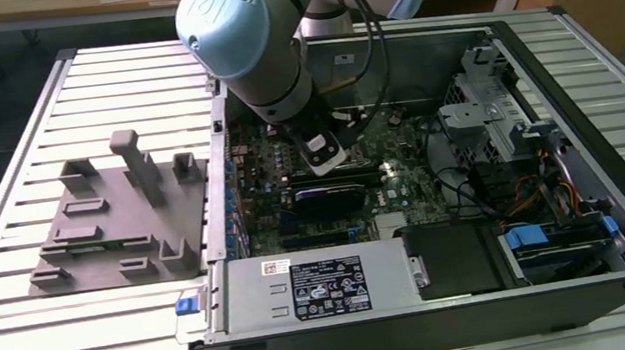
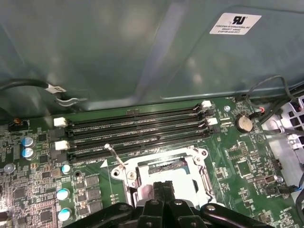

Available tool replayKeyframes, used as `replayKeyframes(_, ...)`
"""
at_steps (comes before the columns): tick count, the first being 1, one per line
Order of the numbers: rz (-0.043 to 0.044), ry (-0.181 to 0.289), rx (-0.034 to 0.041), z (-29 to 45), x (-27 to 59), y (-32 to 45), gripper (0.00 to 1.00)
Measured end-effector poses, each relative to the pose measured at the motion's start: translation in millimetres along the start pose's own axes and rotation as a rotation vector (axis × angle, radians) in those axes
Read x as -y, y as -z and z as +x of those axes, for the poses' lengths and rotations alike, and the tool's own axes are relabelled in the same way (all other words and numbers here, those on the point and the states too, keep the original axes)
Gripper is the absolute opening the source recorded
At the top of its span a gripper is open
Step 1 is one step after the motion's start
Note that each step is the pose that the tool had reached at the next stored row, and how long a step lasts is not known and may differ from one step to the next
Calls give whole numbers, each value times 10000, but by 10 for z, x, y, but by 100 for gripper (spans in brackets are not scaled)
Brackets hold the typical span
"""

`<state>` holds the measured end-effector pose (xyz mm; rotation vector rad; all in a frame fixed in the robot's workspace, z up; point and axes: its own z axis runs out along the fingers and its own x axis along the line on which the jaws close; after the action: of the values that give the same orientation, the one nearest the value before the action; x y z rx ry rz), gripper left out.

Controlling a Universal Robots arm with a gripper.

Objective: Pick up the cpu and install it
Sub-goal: 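Close the cpu cover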

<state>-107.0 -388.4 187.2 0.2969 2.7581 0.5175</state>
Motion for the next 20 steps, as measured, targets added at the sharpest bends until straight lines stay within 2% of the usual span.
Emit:
replayKeyframes(4, -68, -25, -8, 13, 11, -8, 11)
replayKeyframes(7, -222, -82, -29, 15, 14, -15, 11)
replayKeyframes(9, -286, -106, -38, 16, 15, -17, 11)
replayKeyframes(17, -307, -116, -40, 15, 51, -31, 11)
replayKeyframes(20, -351, -132, -47, 16, 59, -33, 11)
